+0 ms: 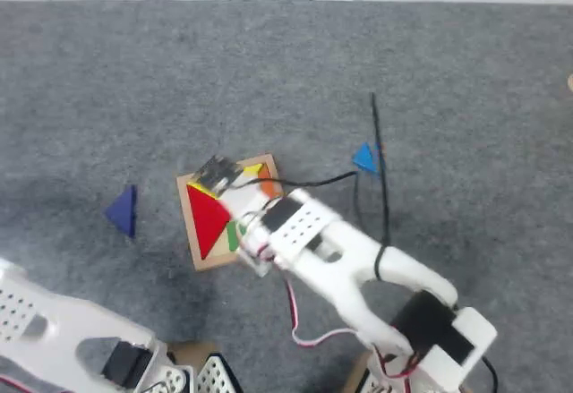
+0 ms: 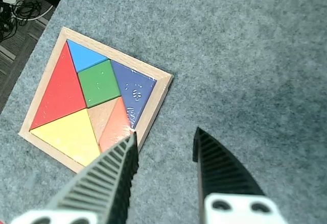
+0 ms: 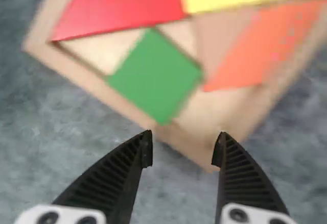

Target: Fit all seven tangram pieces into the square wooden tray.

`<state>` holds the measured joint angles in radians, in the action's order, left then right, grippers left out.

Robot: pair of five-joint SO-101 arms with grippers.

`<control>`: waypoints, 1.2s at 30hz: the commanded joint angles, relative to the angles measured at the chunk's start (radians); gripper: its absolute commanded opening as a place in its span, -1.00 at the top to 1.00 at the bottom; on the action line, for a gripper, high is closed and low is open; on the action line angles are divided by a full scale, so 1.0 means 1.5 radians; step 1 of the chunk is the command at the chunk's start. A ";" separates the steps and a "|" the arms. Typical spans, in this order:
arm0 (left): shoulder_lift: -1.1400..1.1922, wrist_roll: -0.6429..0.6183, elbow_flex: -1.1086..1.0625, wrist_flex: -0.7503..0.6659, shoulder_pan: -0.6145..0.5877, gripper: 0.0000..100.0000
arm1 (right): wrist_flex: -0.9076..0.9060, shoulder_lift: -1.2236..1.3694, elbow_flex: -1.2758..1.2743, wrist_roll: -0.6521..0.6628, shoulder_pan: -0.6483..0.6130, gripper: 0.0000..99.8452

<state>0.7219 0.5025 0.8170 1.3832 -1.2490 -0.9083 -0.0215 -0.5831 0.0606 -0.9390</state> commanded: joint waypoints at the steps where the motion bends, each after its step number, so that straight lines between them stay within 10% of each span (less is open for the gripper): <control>1: -0.010 0.004 0.028 0.004 0.002 0.66 | 0.022 -0.004 0.007 -0.002 -0.043 0.58; 17: -0.010 0.005 0.028 0.000 0.002 0.66 | -0.039 -0.005 0.053 -0.031 0.067 0.58; 36: -0.010 0.005 0.028 0.000 0.003 0.66 | 0.017 0.081 0.134 -0.050 -0.013 0.58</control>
<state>0.7219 0.5025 0.8170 1.3832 -1.2490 -0.8976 0.1059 -0.4526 -0.0008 -0.9452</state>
